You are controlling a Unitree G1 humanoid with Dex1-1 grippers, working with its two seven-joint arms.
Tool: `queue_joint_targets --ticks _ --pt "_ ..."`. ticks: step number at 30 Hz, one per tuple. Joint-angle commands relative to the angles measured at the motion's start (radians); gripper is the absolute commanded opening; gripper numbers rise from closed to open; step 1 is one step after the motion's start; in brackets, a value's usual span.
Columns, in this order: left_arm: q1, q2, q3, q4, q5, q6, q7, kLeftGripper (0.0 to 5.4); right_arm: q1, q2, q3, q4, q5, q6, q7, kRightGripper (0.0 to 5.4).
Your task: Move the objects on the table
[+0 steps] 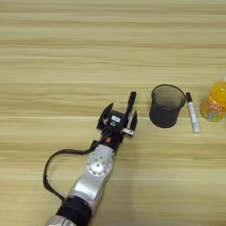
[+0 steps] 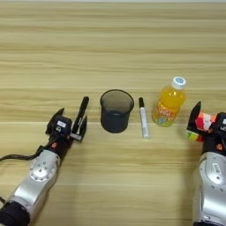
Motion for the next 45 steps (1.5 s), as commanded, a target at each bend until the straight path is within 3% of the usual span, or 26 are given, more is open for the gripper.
queue_joint_targets --ticks 1,5,14,18,24,34,45 --pt "0.077 -0.088 0.036 0.155 -0.09 0.225 -0.083 3.68 -0.003 0.003 -0.003 -0.009 -0.005 0.013 -0.009 5.4" --pt "0.058 -0.092 0.088 0.181 -0.163 0.282 -0.111 3.39 -0.005 0.003 -0.003 -0.008 -0.005 0.012 -0.01 5.4" --pt "0.045 -0.082 0.116 0.197 -0.18 0.295 -0.101 2.7 -0.004 0.004 -0.003 -0.013 -0.006 0.013 -0.012 5.4" --pt "0.045 -0.074 0.111 0.191 -0.151 0.296 -0.085 2.28 -0.003 0.003 -0.004 -0.01 -0.005 0.011 -0.011 5.4" --pt "0.041 -0.046 0.077 0.183 -0.066 0.237 -0.04 1.78 -0.002 0.003 -0.004 -0.013 -0.006 0.013 -0.011 5.4" --pt "0.041 -0.034 0.069 0.176 -0.034 0.205 -0.04 0.76 -0.001 0.003 -0.004 -0.01 -0.006 0.01 -0.011 5.4" --pt "0.037 -0.017 0.078 0.156 -0.026 0.182 -0.032 0.69 -0.001 0.002 -0.004 -0.011 -0.007 0.011 -0.011 5.4"
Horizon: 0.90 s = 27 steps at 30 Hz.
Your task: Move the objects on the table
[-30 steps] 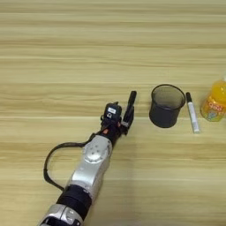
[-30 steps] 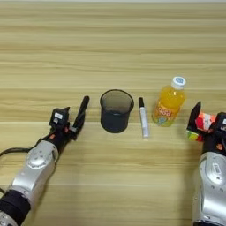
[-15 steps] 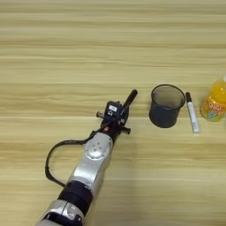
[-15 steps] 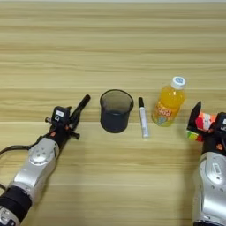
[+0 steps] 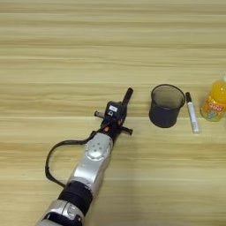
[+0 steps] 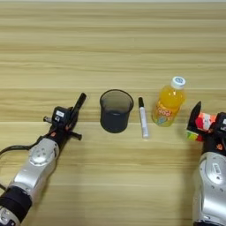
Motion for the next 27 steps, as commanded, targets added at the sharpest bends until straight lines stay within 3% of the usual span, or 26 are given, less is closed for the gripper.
queue_joint_targets --ticks 1,7,14,27 --pt "0.125 -0.004 0.005 0.098 0.035 0.083 0.028 0.69 -0.001 0.002 -0.003 -0.012 -0.007 0.011 -0.008 5.4" --pt "0.136 0.031 0.046 0.034 0.044 0.074 0.096 0.66 0.002 0.003 -0.003 -0.018 -0.008 0.014 -0.009 5.4" --pt "0.202 0.071 0.157 -0.088 0.035 0.111 0.149 0.62 0.004 0.003 -0.004 -0.021 -0.007 0.015 -0.009 5.4" --pt "0.268 0.128 0.301 -0.113 0.03 0.115 0.17 0.54 0.002 0.0 -0.006 -0.015 -0.005 0.014 -0.006 5.4"
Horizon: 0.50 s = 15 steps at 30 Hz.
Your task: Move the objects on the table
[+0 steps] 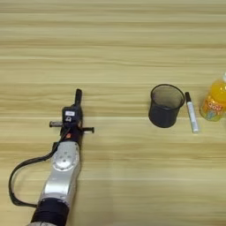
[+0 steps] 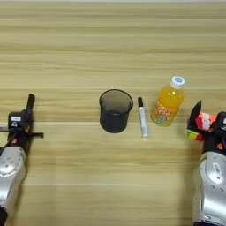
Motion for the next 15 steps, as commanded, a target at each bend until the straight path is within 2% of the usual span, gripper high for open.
queue_joint_targets --ticks 1,5,13,14,15 --pt "0.099 0.02 0.038 0.087 -0.008 0.098 0.0 0.54 0.001 -0.001 -0.006 -0.004 -0.005 0.013 -0.005 5.4" --pt "0.088 0.022 0.041 0.114 0.0 0.089 -0.003 0.52 -0.004 -0.002 -0.005 0.003 -0.005 0.012 -0.005 5.4" --pt "0.066 0.018 0.007 0.158 0.022 0.095 -0.031 0.5 -0.006 -0.003 -0.005 0.001 -0.006 0.013 -0.004 5.4" --pt "0.064 0.014 0.005 0.165 0.015 0.093 -0.042 0.83 -0.006 -0.003 -0.005 0.001 -0.006 0.013 -0.004 5.4" --pt "0.062 0.009 0.004 0.168 0.008 0.091 -0.05 0.83 -0.006 -0.004 -0.005 0.001 -0.005 0.013 -0.004 5.4"
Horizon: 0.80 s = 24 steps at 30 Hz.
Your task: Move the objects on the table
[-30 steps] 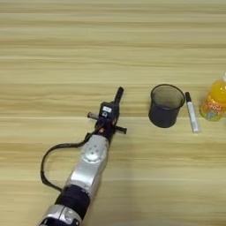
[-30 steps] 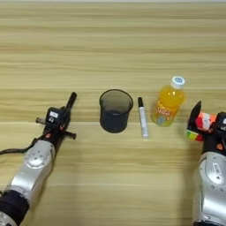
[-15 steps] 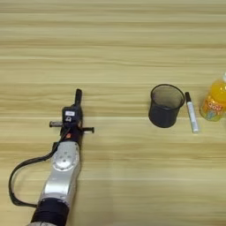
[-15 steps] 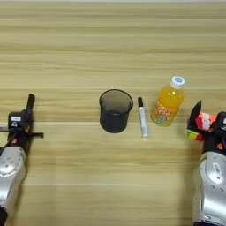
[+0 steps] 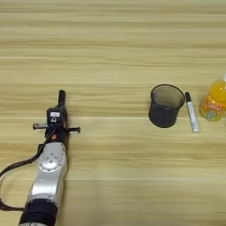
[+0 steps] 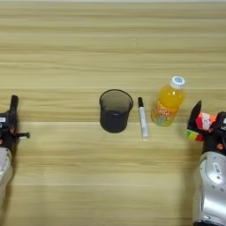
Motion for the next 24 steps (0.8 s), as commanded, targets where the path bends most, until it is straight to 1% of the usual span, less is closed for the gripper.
queue_joint_targets --ticks 1,2,6,18,24 --pt "0.079 -0.023 -0.026 0.135 0.003 0.097 -0.043 0.86 -0.006 -0.003 -0.004 0.0 -0.006 0.014 -0.004 5.4" --pt "0.078 -0.022 -0.032 0.135 0.009 0.091 -0.044 1.01 -0.006 -0.003 -0.004 0.0 -0.006 0.014 -0.004 5.4" --pt "0.072 -0.027 -0.042 0.125 0.011 0.06 -0.059 1.26 -0.006 -0.003 -0.003 0.0 -0.007 0.016 -0.005 5.4" --pt "0.056 -0.018 -0.041 0.125 0.019 0.029 -0.041 2.31 -0.01 -0.002 0.001 0.006 -0.011 0.013 -0.005 5.4" --pt "0.059 -0.014 -0.045 0.077 0.018 0.018 -0.05 2.86 -0.011 -0.002 0.001 0.008 -0.012 0.012 -0.005 5.4"
